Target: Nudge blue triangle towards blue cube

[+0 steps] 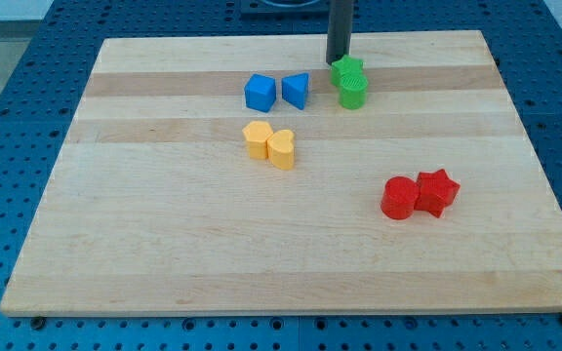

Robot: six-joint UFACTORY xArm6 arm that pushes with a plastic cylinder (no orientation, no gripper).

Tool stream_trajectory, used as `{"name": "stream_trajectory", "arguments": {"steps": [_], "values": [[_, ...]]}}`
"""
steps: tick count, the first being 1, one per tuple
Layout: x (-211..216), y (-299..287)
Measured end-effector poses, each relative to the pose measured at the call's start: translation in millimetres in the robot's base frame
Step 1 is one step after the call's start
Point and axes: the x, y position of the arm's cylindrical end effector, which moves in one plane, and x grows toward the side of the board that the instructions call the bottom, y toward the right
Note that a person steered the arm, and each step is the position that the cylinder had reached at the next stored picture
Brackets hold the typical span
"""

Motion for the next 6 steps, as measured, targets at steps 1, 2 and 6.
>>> {"name": "stream_trajectory", "arguments": {"steps": [1,2,6], "values": [[20,0],[33,-6],[21,-29]]}}
